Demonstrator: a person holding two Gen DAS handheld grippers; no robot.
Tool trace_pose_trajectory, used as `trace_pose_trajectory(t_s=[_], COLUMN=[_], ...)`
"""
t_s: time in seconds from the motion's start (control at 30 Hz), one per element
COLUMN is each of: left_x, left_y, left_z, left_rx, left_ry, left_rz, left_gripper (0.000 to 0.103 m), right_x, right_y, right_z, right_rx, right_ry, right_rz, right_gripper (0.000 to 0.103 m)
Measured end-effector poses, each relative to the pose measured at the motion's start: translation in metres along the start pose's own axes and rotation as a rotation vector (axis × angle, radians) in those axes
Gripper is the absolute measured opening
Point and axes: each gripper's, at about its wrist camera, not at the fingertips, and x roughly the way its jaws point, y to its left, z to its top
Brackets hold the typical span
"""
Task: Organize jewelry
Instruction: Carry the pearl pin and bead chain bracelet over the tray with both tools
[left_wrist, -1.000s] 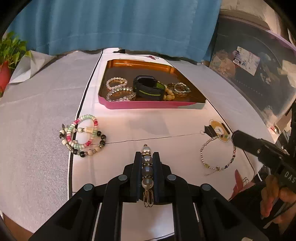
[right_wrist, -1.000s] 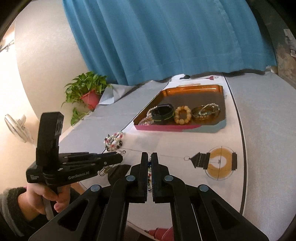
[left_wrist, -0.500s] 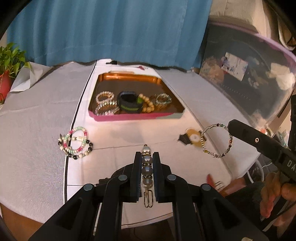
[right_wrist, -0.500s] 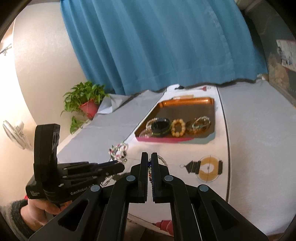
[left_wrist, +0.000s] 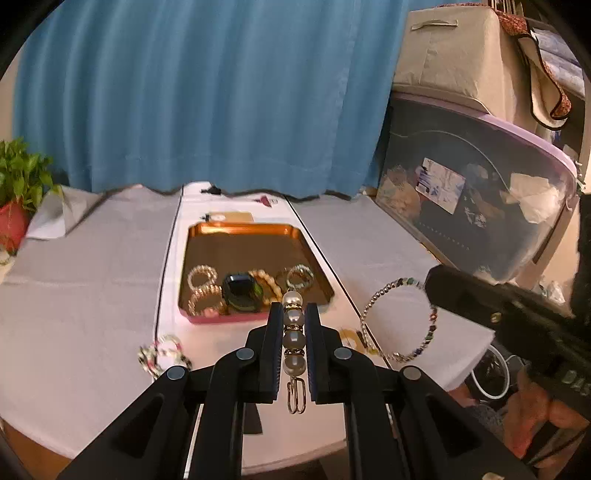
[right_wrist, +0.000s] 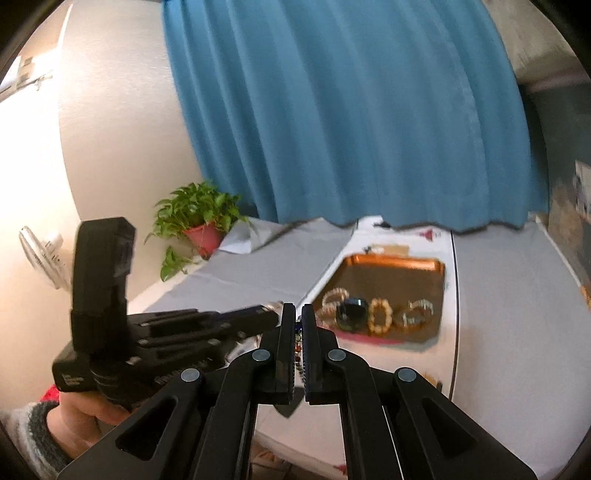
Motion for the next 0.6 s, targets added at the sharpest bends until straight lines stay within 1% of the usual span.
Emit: trace_pose_trajectory(t_s=[0.2,0.3,0.37,0.47,0.6], left_x=[0.002,0.009,0.017,0.032,0.051], left_y=[0.001,0.005,0.010,0.019,0.032], left_z=[0.018,0.025,0.027,0.031,0.040], left_rx=[0.026,0.027,0.026,0.028,0.011], left_ry=[-0.029,-0.043,-0.041,-0.037,-0.037], left_rz=[-0.003,-0.005,-0.006,-0.003,-0.003], left_gripper=[0.009,0.009,0.009,0.009,0.009], right_x=[0.005,0.014,0.023,0.040,0.064], right_y=[0.010,0.009,0.007,-0.003,-0.021], right_z=[0.028,0.037,0.040,0.043,0.046], right_rx=[-0.048,-0.069,-0.091,-0.110,-0.102], right_ry=[-0.036,-0.039,-0.040,-0.039,-0.033], right_rz=[-0.009,-0.008,-0.023,-0.042,-0.050], right_gripper=[0.003,0.003,0.003,0.003,0.003])
